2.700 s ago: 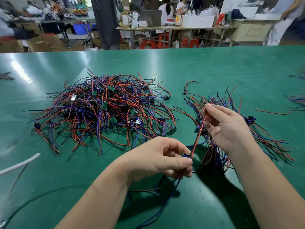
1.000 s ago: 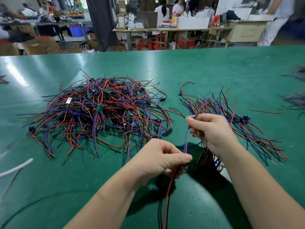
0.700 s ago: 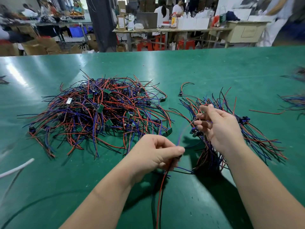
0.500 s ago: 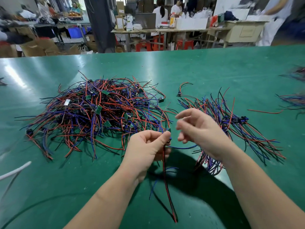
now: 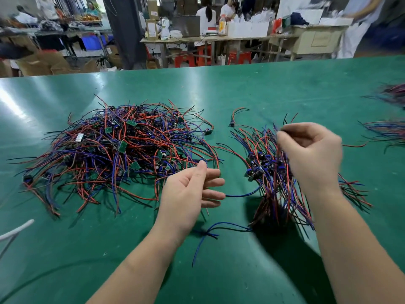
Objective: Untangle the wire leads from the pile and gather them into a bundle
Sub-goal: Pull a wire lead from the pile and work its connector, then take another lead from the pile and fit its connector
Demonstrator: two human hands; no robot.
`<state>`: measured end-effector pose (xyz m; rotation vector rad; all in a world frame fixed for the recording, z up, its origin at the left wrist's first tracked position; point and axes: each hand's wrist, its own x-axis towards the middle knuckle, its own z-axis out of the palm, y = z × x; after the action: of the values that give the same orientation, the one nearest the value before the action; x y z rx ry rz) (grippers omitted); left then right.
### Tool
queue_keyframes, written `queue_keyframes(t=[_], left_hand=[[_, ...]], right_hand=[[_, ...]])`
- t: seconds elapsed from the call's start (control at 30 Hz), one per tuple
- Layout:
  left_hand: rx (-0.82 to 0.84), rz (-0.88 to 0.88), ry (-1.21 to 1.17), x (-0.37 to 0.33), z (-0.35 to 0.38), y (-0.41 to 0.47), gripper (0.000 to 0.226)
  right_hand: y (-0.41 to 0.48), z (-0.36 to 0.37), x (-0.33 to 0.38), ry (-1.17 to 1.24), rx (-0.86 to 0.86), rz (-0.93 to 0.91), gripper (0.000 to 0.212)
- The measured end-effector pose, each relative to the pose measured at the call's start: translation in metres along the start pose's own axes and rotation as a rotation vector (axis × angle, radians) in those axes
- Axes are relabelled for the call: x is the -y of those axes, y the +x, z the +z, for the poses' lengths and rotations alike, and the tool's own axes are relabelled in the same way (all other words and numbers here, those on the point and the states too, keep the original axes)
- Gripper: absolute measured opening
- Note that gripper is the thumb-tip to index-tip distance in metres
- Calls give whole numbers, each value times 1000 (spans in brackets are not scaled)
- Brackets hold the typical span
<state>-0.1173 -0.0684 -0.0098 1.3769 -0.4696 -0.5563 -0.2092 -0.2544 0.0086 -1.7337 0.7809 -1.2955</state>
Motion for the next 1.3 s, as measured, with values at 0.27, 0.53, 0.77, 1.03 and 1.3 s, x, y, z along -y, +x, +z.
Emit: queue_keyframes(t=[0.27,0.53,0.77,1.03,1.3], left_hand=[[-362,763,401,-9,-31,5,27],[-310,177,1174,10,-60,31,57],[-290,200,1186,15,-63,33,32],[-309,359,1049,17,-62,34,30],[-334,671,632,3,-48,25,22]], right_hand=[[19,-29,-47,-847,84,244,6],[18,-25,-40,-947,157,271,14],[12,-19,-33,-937,169,232,15],[11,-17,-29,-767,8,26,21],[-21,14,0,-129,356,26,23]])
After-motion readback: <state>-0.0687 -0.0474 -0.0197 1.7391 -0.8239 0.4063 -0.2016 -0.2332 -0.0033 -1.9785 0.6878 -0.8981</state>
